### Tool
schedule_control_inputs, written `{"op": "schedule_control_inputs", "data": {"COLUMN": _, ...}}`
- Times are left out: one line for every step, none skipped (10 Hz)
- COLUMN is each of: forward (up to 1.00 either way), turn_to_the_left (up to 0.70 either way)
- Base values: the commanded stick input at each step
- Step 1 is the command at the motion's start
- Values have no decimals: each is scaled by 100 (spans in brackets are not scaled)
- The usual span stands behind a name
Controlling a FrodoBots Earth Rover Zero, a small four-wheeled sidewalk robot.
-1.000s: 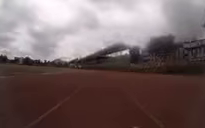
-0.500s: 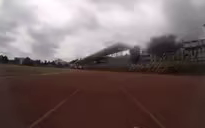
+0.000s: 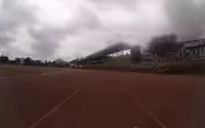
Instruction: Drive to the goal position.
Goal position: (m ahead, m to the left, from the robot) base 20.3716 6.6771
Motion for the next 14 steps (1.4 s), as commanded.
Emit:
{"op": "schedule_control_inputs", "data": {"forward": 67, "turn_to_the_left": 0}}
{"op": "schedule_control_inputs", "data": {"forward": 67, "turn_to_the_left": 0}}
{"op": "schedule_control_inputs", "data": {"forward": 67, "turn_to_the_left": 0}}
{"op": "schedule_control_inputs", "data": {"forward": 67, "turn_to_the_left": 0}}
{"op": "schedule_control_inputs", "data": {"forward": 67, "turn_to_the_left": 0}}
{"op": "schedule_control_inputs", "data": {"forward": 67, "turn_to_the_left": 0}}
{"op": "schedule_control_inputs", "data": {"forward": 67, "turn_to_the_left": 0}}
{"op": "schedule_control_inputs", "data": {"forward": 67, "turn_to_the_left": 0}}
{"op": "schedule_control_inputs", "data": {"forward": 67, "turn_to_the_left": 0}}
{"op": "schedule_control_inputs", "data": {"forward": 67, "turn_to_the_left": 0}}
{"op": "schedule_control_inputs", "data": {"forward": 67, "turn_to_the_left": 0}}
{"op": "schedule_control_inputs", "data": {"forward": 67, "turn_to_the_left": 0}}
{"op": "schedule_control_inputs", "data": {"forward": 67, "turn_to_the_left": 0}}
{"op": "schedule_control_inputs", "data": {"forward": 67, "turn_to_the_left": 0}}
